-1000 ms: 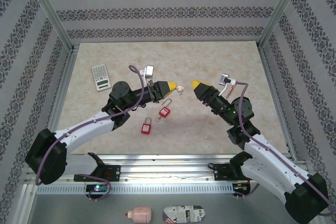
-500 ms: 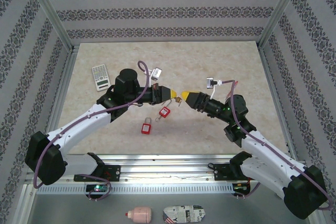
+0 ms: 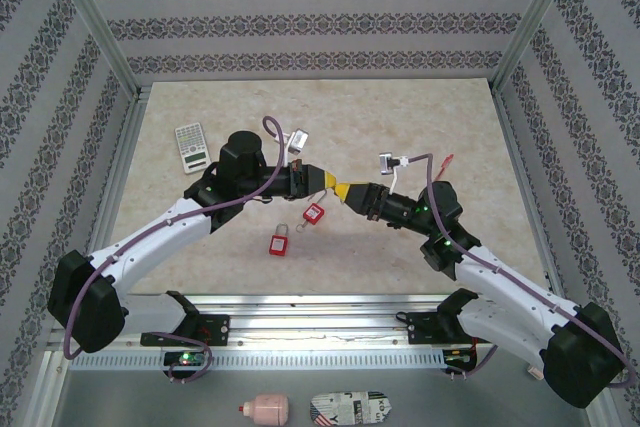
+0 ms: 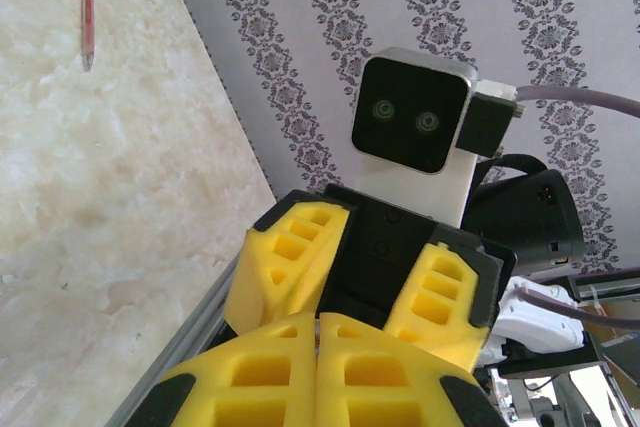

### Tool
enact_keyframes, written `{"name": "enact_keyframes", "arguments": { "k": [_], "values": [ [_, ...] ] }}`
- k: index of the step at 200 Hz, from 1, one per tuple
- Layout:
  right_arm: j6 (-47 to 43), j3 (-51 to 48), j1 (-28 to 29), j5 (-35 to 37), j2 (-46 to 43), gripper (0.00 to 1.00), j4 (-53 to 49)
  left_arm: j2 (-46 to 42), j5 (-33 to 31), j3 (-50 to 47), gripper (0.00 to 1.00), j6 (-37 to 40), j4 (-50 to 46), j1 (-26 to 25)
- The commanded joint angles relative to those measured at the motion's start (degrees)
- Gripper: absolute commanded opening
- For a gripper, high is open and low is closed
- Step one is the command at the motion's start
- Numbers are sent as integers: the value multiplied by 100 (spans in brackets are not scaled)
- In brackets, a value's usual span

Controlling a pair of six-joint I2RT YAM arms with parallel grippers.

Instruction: Unlock with the key

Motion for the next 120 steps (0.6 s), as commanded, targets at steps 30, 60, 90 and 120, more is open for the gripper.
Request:
{"name": "enact_keyframes", "arguments": {
  "k": [30, 60, 90, 120],
  "values": [
    [101, 3, 47, -83, -61, 21, 230, -15, 92, -58, 0, 58, 360, 90],
    [202, -28, 52, -78, -57, 3, 275, 1, 85, -80, 0, 154, 362, 99],
    [291, -32, 32, -98, -75, 0, 303, 9, 69, -192, 17, 211, 408, 193],
    [85, 54, -61, 2, -235, 0, -181, -430, -483, -232, 77, 340, -754, 595]
  ]
}}
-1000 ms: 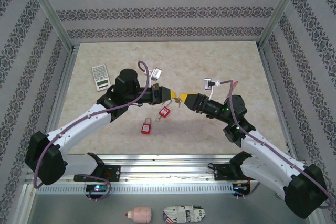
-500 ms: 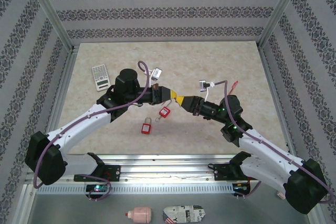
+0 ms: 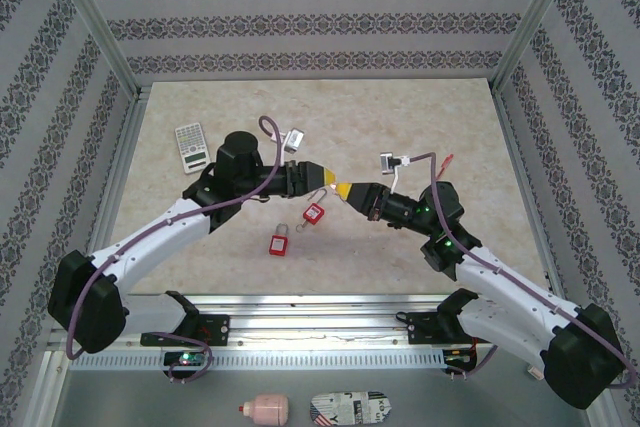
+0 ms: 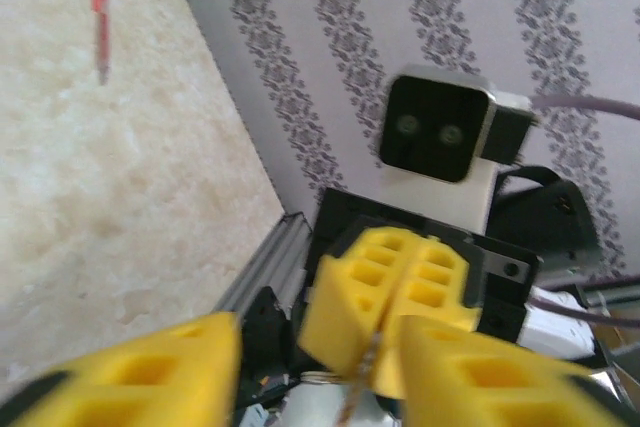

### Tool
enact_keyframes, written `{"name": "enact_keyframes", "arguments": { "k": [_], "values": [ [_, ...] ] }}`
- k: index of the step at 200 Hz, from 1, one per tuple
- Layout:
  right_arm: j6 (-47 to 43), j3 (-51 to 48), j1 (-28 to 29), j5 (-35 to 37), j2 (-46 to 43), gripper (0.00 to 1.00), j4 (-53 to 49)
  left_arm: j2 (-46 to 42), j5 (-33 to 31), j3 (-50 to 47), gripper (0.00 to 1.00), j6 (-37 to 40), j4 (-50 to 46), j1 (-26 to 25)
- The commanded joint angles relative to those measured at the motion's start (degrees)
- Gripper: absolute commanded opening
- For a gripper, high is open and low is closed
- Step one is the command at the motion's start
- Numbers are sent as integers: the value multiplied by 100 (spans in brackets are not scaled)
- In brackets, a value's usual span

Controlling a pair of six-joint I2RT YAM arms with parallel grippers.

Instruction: Unlock with the key

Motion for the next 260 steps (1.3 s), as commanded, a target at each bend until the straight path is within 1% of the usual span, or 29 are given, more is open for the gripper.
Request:
{"name": "enact_keyframes", "arguments": {
  "k": [1, 11, 20, 31, 45, 54, 63, 75, 102, 125, 135, 151, 180, 206, 232, 248, 260],
  "values": [
    [-169, 52, -62, 27, -181, 0, -249, -436, -533, -22, 77, 309, -997, 371],
    [-304, 46, -132, 159, -322, 0, -604, -742, -1112, 187, 82, 764, -2429, 538],
    [-475, 24, -216, 309, -505, 0, -1023, -941, -1900, 477, 85, 1215, -3824, 604],
    [-767, 60, -278, 612, -755, 0, -1806, -1006, -2637, 804, 85, 1592, -5210, 614],
    [-1218, 179, -285, 965, -1002, 0, -2650, -855, -3271, 1068, 81, 1875, -6394, 581],
    [-1317, 146, -296, 1065, -1104, 0, -2796, -724, -3600, 1093, 79, 1986, -6828, 509],
    [-1362, 116, -298, 1071, -1166, 0, -2799, -543, -3757, 1082, 79, 2046, -7085, 412],
    [-1378, 88, -296, 1088, -1187, 0, -2857, -245, -3844, 1049, 76, 2078, -7242, 232],
    [-1365, -42, -267, 1020, -1161, 0, -2713, 698, -4098, 1079, 73, 1995, -7296, -322],
    [-1350, -123, -255, 1062, -1162, 0, -2618, 1408, -3908, 1114, 73, 1733, -6844, -554],
    [-1308, -159, -237, 1037, -1162, 0, -2541, 1697, -3919, 1233, 73, 1664, -6744, -636],
    [-1301, -164, -195, 1015, -1156, 0, -2534, 2143, -4022, 1386, 73, 1649, -6756, -651],
    [-1339, -212, -151, 1039, -1202, 0, -2508, 2721, -3967, 1496, 73, 1633, -6527, -651],
    [-1325, -281, -144, 1054, -1232, 0, -2430, 3000, -3929, 1516, 72, 1573, -6307, -651],
    [-1324, -335, -131, 1089, -1222, 0, -2354, 3208, -3746, 1439, 70, 1474, -6069, -651],
    [-1322, -341, -124, 1071, -1201, 0, -2295, 3295, -3716, 1415, 67, 1420, -5983, -651],
    [-1326, -338, -118, 1096, -1191, 0, -2260, 3330, -3642, 1385, 62, 1392, -5876, -651]
  ]
}}
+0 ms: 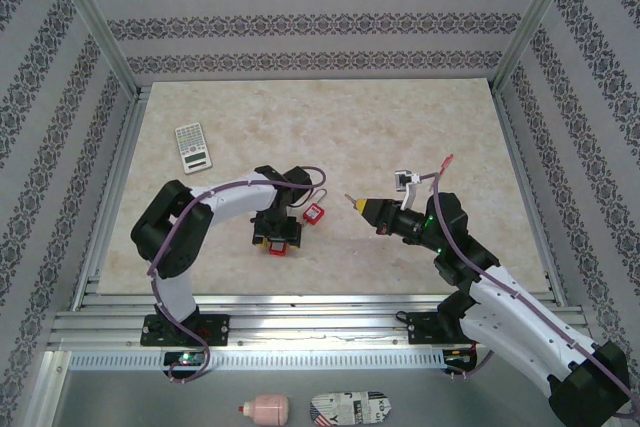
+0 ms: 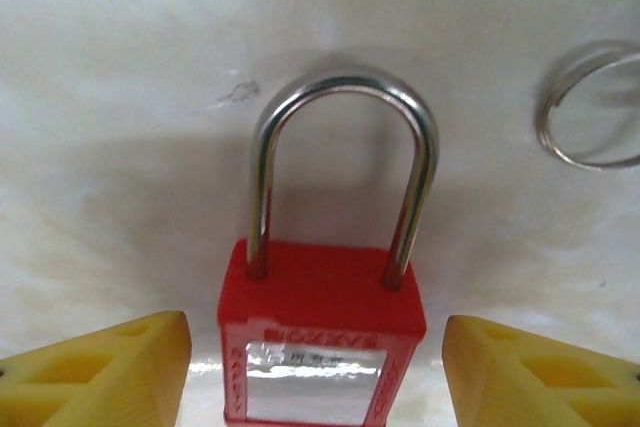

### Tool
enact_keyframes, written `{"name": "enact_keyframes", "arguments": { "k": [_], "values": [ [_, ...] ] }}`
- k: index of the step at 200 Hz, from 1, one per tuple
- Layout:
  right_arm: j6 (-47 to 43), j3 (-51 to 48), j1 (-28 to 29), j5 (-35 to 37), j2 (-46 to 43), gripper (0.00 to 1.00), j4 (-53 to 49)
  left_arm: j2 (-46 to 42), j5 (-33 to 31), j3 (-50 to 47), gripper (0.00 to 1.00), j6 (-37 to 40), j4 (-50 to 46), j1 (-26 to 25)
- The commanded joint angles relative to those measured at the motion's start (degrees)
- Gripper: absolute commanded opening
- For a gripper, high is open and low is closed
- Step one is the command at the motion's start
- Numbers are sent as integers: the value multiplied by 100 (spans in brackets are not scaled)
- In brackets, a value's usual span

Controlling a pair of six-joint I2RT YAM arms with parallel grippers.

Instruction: Unlock with the key

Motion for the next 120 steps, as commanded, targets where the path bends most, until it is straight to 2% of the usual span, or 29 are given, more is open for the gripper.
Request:
{"name": "enact_keyframes", "arguments": {
  "k": [1, 24, 64, 92, 108, 120],
  "values": [
    [-88, -36, 77, 102, -26, 0, 305, 76, 135, -4, 62, -176, 264, -30],
    [-101, -13, 97, 13, 90, 0, 375, 174, 206, -78, 55, -208, 388, -6],
    [-223, -9, 305, 127, 90, 0, 344, -275, 515, -438, 18, -483, 855, 220],
    [-304, 69, 394, 171, 122, 0, 344, -1080, 723, -528, 10, -883, 1175, 409],
    [-441, 185, 488, 171, 244, 0, 328, -1743, 1070, -843, 5, -1475, 1874, 639],
    [-598, 282, 588, 207, 335, 0, 290, -2281, 1411, -1302, 0, -2128, 2784, 894]
  ]
}}
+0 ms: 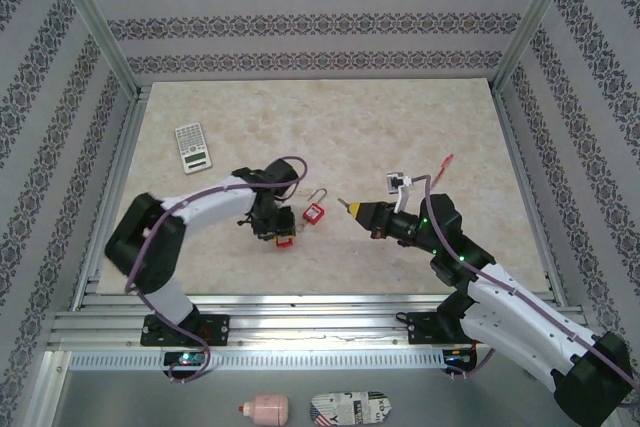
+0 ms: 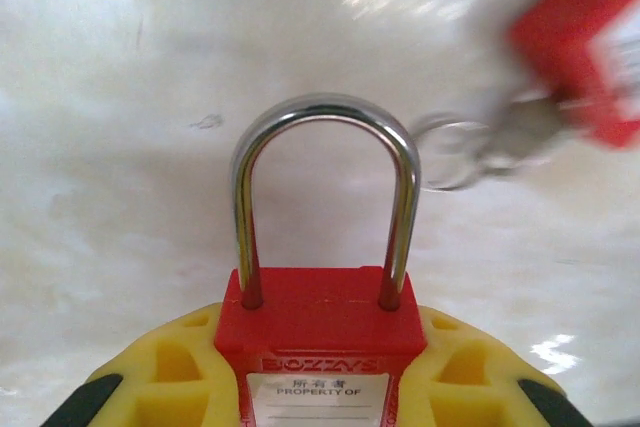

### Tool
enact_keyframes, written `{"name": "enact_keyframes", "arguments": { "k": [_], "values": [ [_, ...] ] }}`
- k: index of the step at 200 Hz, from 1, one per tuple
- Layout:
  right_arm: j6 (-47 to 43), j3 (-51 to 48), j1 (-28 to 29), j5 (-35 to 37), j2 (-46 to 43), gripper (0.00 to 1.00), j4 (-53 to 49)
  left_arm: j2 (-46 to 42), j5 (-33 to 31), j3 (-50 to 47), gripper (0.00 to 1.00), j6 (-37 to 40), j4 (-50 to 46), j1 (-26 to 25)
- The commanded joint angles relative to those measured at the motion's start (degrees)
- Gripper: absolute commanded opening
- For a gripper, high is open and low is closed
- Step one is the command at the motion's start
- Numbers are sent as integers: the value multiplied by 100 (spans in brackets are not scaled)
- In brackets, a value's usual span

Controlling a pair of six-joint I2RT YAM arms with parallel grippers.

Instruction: Unlock with the key

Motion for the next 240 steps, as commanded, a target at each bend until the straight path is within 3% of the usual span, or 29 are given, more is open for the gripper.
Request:
{"name": "enact_keyframes", "arguments": {
  "k": [1, 30, 45, 98, 136, 240],
  "values": [
    [-396, 275, 178, 118, 131, 0, 122, -1024, 680, -563, 0, -1269, 1635, 439],
    [-877, 535, 459, 487, 407, 0, -100, -1992, 1196, -2189, 0, -3608, 5150, 919],
    [-1138, 669, 630, 749, 626, 0, -125, -2142, 1172, -2647, 0, -4408, 6403, 967],
    [-1690, 1095, 1225, 1220, 1637, 0, 367, -2361, 1018, -3201, 0, -5626, 8441, 1020],
    [-1737, 1245, 1311, 1289, 2010, 0, 573, -2375, 1062, -3401, 0, -5861, 9019, 1030],
    [-2281, 1704, 1469, 1596, 2374, 0, 411, -3095, 1423, -3315, 0, -5493, 7412, 1023]
  ]
}}
